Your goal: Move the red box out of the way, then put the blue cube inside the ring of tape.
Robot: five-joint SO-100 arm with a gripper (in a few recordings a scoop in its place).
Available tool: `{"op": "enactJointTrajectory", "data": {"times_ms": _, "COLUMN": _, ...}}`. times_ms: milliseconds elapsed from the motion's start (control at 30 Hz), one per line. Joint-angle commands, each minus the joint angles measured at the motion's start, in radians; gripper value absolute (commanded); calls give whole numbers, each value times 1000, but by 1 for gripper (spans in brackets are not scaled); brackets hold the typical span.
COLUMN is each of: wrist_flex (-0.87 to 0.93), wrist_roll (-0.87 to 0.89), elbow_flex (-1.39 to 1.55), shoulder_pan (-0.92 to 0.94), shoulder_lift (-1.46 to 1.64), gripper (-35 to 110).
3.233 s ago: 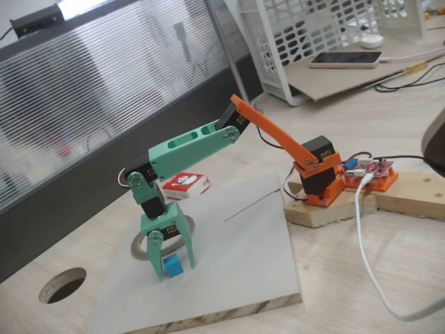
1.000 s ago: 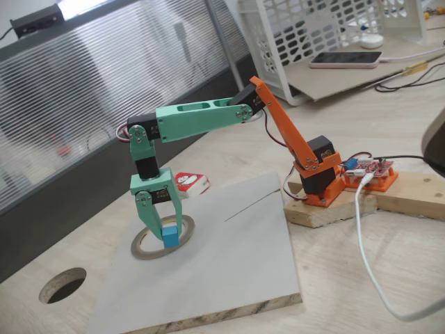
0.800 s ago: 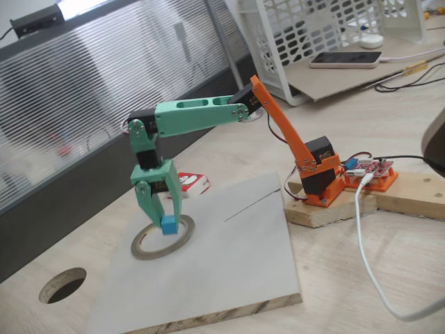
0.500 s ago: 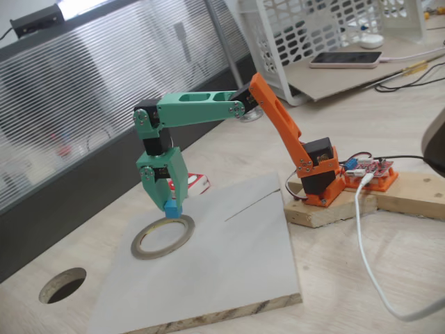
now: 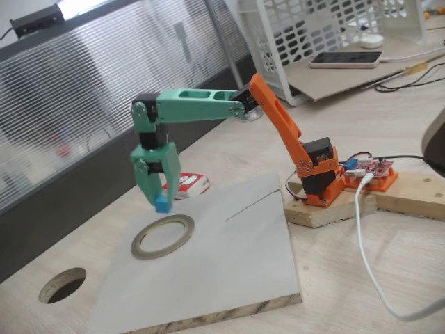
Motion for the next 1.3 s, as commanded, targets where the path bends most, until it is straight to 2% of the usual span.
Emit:
{"op": "enactJointTrajectory", "data": {"times_ms": 0, "wrist_flex": -6, "wrist_roll": 5, "elbow_flex": -126, "shoulder_pan": 26, "shoulder_lift": -26, "gripper": 8}}
{"op": "enactJointTrajectory", "data": {"times_ms": 267, "wrist_flex": -6, "wrist_roll": 5, "elbow_flex": -296, "shoulder_pan": 26, "shoulder_lift": -209, "gripper": 8}}
{"op": "enactJointTrajectory", "data": {"times_ms": 533, "wrist_flex": -6, "wrist_roll": 5, "elbow_flex": -319, "shoulder_pan": 26, "shoulder_lift": -313, "gripper": 8}}
{"op": "enactJointTrajectory", "data": {"times_ms": 933, "wrist_flex": -8, "wrist_roll": 5, "elbow_flex": -319, "shoulder_pan": 31, "shoulder_lift": -333, "gripper": 8}}
{"op": "enactJointTrajectory", "data": {"times_ms": 1067, "wrist_flex": -11, "wrist_roll": 5, "elbow_flex": -319, "shoulder_pan": 95, "shoulder_lift": -333, "gripper": 8}}
{"op": "enactJointTrajectory", "data": {"times_ms": 1267, "wrist_flex": -103, "wrist_roll": 5, "elbow_flex": -318, "shoulder_pan": 109, "shoulder_lift": -333, "gripper": 8}}
